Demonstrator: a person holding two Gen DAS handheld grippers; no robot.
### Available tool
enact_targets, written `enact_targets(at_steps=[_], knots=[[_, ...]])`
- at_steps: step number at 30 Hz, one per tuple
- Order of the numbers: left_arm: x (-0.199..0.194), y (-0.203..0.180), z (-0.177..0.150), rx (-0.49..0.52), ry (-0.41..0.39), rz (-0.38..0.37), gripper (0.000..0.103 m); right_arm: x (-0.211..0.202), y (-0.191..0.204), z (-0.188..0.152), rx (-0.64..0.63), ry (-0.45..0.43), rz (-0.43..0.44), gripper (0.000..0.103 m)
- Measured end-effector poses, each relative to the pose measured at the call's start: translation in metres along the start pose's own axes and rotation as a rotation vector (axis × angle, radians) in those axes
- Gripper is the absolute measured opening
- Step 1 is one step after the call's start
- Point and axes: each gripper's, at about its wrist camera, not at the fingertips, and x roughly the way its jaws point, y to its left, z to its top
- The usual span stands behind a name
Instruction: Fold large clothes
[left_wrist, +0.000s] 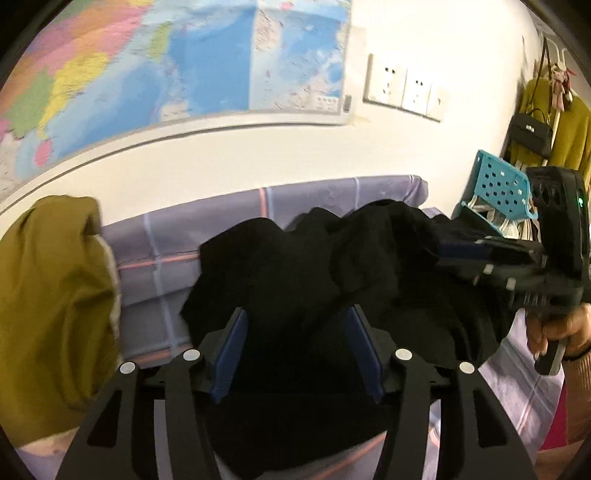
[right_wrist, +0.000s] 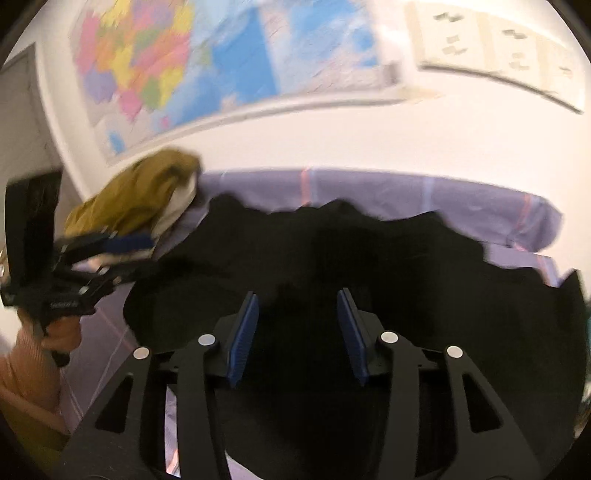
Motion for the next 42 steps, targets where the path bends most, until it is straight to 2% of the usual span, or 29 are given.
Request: enact_targets(at_steps=[4, 7, 10, 11, 13, 15, 18, 21, 25, 29, 33, 42], knots=[[0.035, 0.006, 0.000, -0.035, 0.103, 0.040, 0.054, 0.040, -0.015, 0.006, 0.055, 0.077, 0.006, 0.042], [0.045, 0.020, -0.006, -0.109, 0.147, 0.019, 0.061, 0.029, -0.019, 0.007, 0.103, 0.058, 0.036, 0.043], [0.029, 0.021, -0.008, -0.113, 0.112, 0.031, 0.062, -0.011, -0.016, 0.001, 0.113, -0.033, 0.051, 0.062], [0.023, 0.020, -0.008, -0.111, 0.097, 0.038, 0.062, -0.029, -0.018, -0.005, 0.131, -0.067, 0.075, 0.069], [0.007, 0.020, -0.013, -0.116, 0.068, 0.020, 0.062, -0.060, -0.025, -0.020, 0.167, -0.109, 0.090, 0.070], [-0.006, 0.020, -0.020, -0.117, 0.050, 0.007, 0.066, -0.093, -0.039, -0.045, 0.256, -0.148, 0.119, 0.077], [-0.026, 0.017, -0.036, -0.111, 0.034, -0.019, 0.067, -0.123, -0.062, -0.084, 0.391, -0.162, 0.179, 0.081], [-0.040, 0.019, -0.055, -0.141, 0.039, -0.085, 0.070, -0.129, -0.078, -0.117, 0.514, -0.135, 0.183, 0.083], [-0.045, 0.021, -0.079, -0.215, 0.075, -0.196, 0.070, -0.128, -0.096, -0.152, 0.675, -0.144, 0.222, 0.083], [-0.035, 0.016, -0.095, -0.267, 0.125, -0.243, 0.071, -0.119, -0.104, -0.151, 0.712, -0.163, 0.245, 0.085], [-0.016, 0.009, -0.100, -0.324, 0.179, -0.334, 0.074, -0.108, -0.106, -0.140, 0.712, -0.150, 0.203, 0.088], [0.001, 0.003, -0.089, -0.371, 0.184, -0.297, 0.080, -0.098, -0.109, -0.137, 0.715, -0.153, 0.161, 0.090]])
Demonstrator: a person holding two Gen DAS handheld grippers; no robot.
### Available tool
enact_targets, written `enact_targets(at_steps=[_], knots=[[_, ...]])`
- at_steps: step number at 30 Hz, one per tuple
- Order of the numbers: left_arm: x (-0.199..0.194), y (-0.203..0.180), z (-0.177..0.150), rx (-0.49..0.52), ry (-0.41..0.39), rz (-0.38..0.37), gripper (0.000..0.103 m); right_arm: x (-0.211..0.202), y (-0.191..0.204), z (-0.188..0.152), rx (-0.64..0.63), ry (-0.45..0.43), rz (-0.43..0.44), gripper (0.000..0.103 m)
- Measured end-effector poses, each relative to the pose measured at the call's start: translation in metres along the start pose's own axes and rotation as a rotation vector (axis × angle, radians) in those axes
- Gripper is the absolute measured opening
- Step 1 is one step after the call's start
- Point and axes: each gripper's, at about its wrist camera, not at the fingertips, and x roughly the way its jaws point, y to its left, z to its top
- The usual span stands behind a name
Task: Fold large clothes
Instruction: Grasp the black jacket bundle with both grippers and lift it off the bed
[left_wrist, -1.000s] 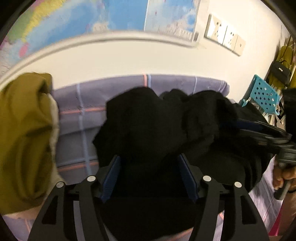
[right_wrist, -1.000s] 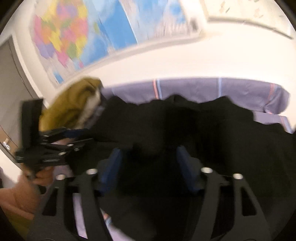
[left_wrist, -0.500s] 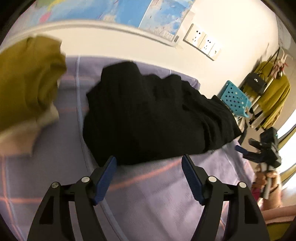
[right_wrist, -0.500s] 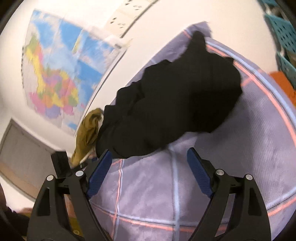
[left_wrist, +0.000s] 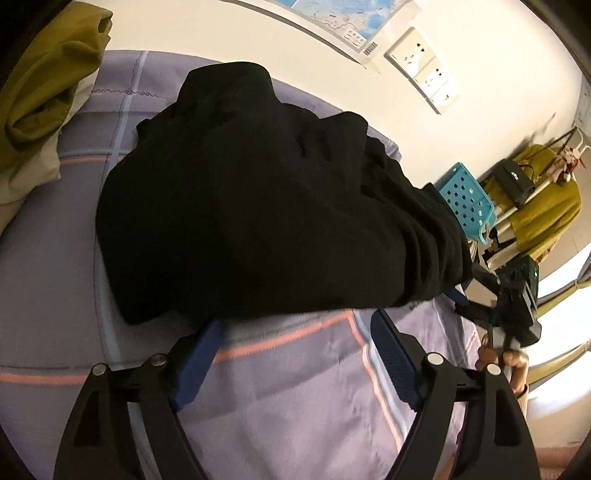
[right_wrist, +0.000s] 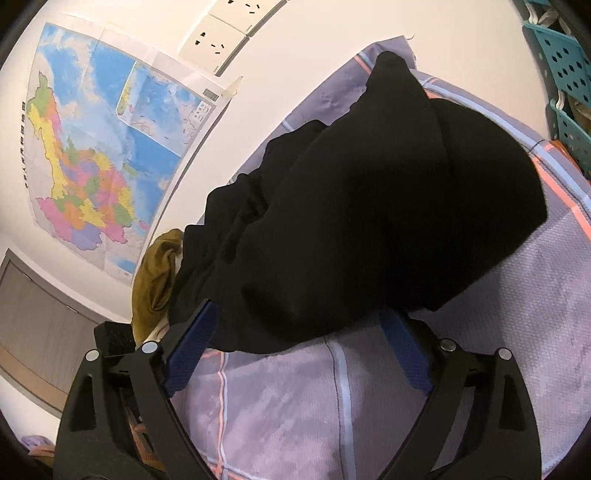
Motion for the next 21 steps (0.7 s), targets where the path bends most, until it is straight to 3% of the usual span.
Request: enact_targets(at_steps=[11, 18, 21], knots=[[0.008, -0.008, 0.007, -0.016, -0.018, 0.027, 0.086, 0.005, 0.002, 0.001, 0.002, -0.021, -0.022, 0.090], [0.015, 0.000, 0.024, -0.096, -0.040, -0.022, 0.089, 0.006, -0.001, 0.004, 0.031, -0.036, -0.015, 0.092], [0.020, 0.000, 0.036, -0.142, -0.045, 0.018, 0.086, 0.008, 0.000, 0.008, 0.064, -0.048, -0.019, 0.093]])
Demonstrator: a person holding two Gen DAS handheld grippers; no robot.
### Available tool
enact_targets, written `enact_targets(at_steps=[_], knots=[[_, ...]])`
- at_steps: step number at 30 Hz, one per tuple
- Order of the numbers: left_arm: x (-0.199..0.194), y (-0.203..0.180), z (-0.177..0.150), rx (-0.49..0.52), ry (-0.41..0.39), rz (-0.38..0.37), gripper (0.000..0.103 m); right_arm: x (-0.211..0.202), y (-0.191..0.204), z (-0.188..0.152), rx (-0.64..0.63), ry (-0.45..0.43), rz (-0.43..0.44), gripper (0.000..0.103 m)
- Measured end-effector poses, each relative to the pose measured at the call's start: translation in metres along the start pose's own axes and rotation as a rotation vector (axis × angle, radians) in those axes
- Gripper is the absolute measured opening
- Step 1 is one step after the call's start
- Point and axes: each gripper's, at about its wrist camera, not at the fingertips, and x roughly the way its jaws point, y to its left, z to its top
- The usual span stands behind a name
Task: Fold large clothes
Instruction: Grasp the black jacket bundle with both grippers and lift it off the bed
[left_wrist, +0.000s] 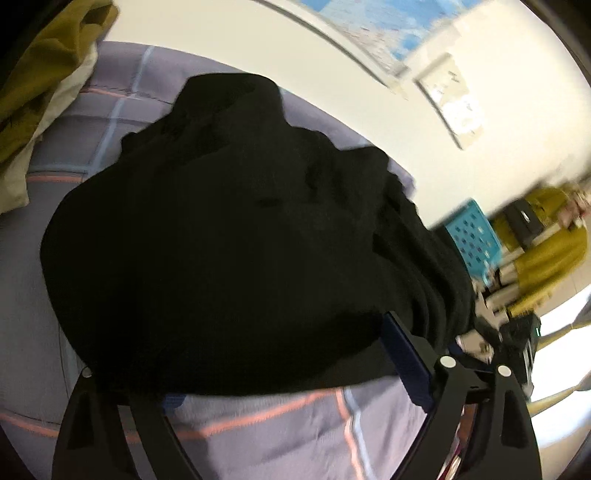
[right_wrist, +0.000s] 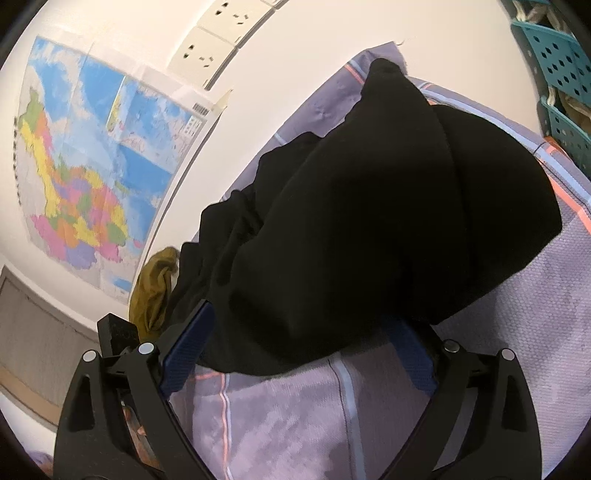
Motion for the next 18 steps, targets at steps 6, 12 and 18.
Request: enact_targets(at_steps=[6, 12, 18], knots=[[0.016, -0.005, 0.022, -0.001, -0.005, 0.092, 0.082, -0.008, -0.005, -0.004, 0.017, -0.009, -0.012, 0.090], [0.019, -0.013, 0.024, 0.025, -0.026, 0.121, 0.084, 0.002, -0.002, 0.005, 0.040, -0.033, -0.057, 0.093], [0.020, -0.016, 0.033, 0.045, -0.035, 0.176, 0.071, 0.018, 0.025, 0.022, -0.076, -0.141, -0.086, 0.091]])
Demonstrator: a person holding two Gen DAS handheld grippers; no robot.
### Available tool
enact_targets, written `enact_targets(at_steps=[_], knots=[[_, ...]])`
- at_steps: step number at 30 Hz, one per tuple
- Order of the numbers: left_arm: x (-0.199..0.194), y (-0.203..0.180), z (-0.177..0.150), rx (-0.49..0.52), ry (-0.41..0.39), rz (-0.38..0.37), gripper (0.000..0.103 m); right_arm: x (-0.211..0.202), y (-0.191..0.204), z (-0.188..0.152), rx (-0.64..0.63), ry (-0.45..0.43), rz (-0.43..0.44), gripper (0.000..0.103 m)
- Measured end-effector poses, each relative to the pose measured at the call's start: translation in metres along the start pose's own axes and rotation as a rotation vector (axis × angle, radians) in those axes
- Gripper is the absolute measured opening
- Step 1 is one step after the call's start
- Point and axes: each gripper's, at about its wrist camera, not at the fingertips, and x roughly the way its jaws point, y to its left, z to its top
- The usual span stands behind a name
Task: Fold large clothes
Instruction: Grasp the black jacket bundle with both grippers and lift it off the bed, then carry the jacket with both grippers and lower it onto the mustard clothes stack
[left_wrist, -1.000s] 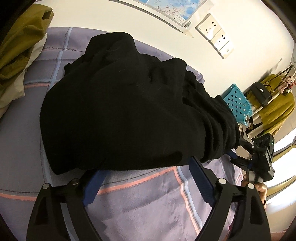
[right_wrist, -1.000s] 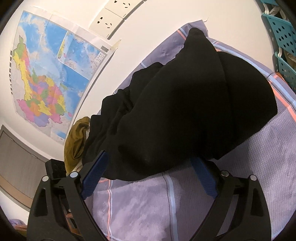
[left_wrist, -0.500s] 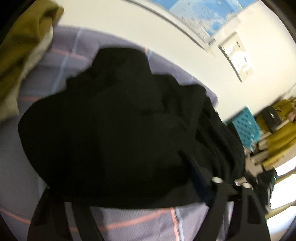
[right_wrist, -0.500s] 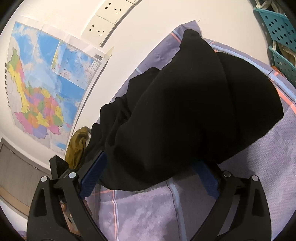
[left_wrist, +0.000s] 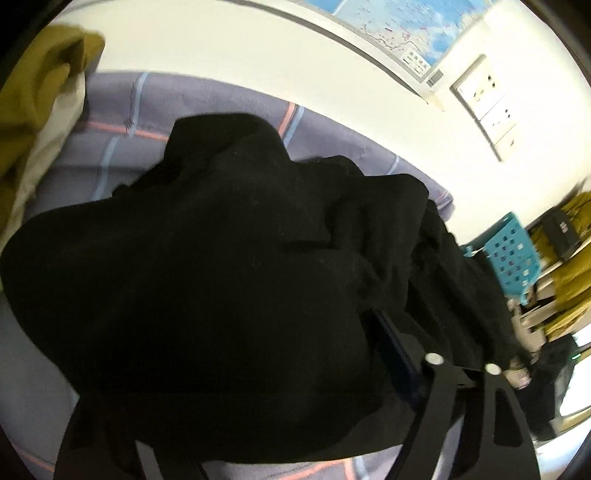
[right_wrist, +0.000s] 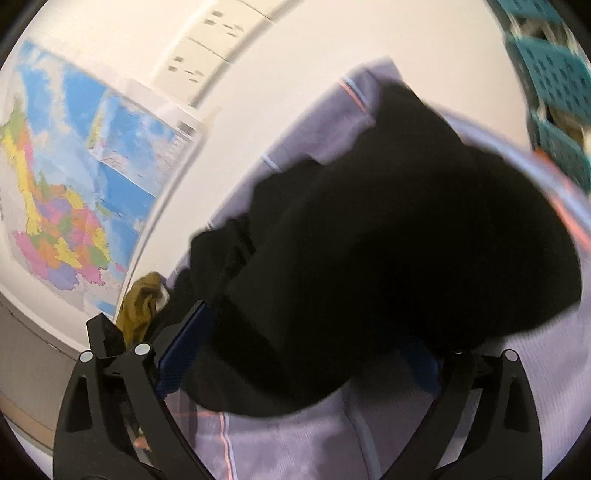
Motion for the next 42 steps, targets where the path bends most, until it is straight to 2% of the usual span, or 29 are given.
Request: enact_targets(at_steps=[2, 4, 8, 13, 15, 19, 21, 22, 23, 24, 26, 28, 29, 30, 31, 32, 33, 35, 36, 39, 42], knots=[[-0.001, -0.006, -0.001, 0.025, -0.026, 0.033, 0.069, 0.010, 0.001, 0.001, -0.007, 0.020, -0.025, 0.092], [0.004, -0.009, -0.002, 0.035, -0.016, 0.052, 0.074, 0.017, -0.006, -0.002, 0.053, 0.075, -0.067, 0.094], [0.004, -0.004, -0.004, 0.032, 0.007, 0.024, 0.077, 0.007, -0.020, -0.016, 0.110, 0.105, -0.038, 0.093], [0.011, -0.005, -0.001, 0.020, 0.017, -0.003, 0.087, 0.006, -0.026, -0.010, 0.155, 0.092, -0.047, 0.093], [0.014, -0.010, 0.000, 0.029, 0.020, 0.008, 0.092, 0.021, -0.023, 0.000, 0.135, 0.087, -0.062, 0.098], [0.017, -0.014, 0.004, 0.011, 0.023, 0.030, 0.091, 0.047, -0.011, 0.013, 0.110, 0.071, -0.086, 0.097], [0.017, -0.013, 0.008, -0.006, 0.017, 0.046, 0.077, 0.056, -0.009, 0.014, 0.078, 0.086, -0.076, 0.074], [0.017, -0.011, 0.010, -0.013, 0.017, 0.059, 0.073, 0.057, -0.010, 0.014, 0.081, 0.088, -0.074, 0.066], [0.016, -0.010, 0.012, -0.017, 0.020, 0.062, 0.064, 0.057, -0.012, 0.014, 0.075, 0.097, -0.057, 0.052], [0.013, -0.008, 0.013, -0.026, 0.020, 0.060, 0.060, 0.056, -0.015, 0.014, 0.075, 0.102, -0.034, 0.047], [0.010, -0.006, 0.013, -0.029, 0.014, 0.049, 0.059, 0.053, -0.022, 0.015, 0.106, 0.107, -0.003, 0.046], [0.015, -0.004, 0.013, -0.029, 0.020, 0.030, 0.069, 0.054, -0.023, 0.014, 0.101, 0.118, 0.013, 0.049], [0.015, -0.002, 0.013, -0.028, 0.023, -0.003, 0.086, 0.054, -0.022, 0.014, 0.095, 0.120, 0.015, 0.052], [0.017, -0.005, 0.013, -0.013, 0.024, -0.020, 0.088, 0.055, -0.018, 0.015, 0.078, 0.127, 0.020, 0.059], [0.018, -0.009, 0.013, 0.008, 0.021, 0.001, 0.088, 0.056, -0.016, 0.016, 0.064, 0.131, 0.012, 0.060], [0.020, -0.012, 0.013, 0.024, 0.018, 0.022, 0.087, 0.056, -0.015, 0.016, 0.054, 0.130, 0.004, 0.059], [0.020, -0.014, 0.012, 0.036, 0.011, 0.051, 0.076, 0.057, -0.014, 0.016, 0.037, 0.137, 0.002, 0.056], [0.017, -0.013, 0.014, 0.031, 0.005, 0.081, 0.061, 0.053, -0.011, 0.018, 0.025, 0.137, 0.022, 0.033], [0.013, -0.011, 0.017, 0.019, 0.003, 0.073, 0.053, 0.048, -0.009, 0.020, 0.033, 0.137, 0.084, 0.024], [-0.005, -0.015, 0.027, 0.049, -0.015, 0.052, 0.042, 0.032, 0.017, 0.030, -0.010, 0.101, 0.150, 0.021], [-0.035, -0.026, 0.045, 0.100, -0.083, 0.024, 0.038, 0.013, 0.055, 0.045, -0.079, 0.069, 0.193, 0.020]])
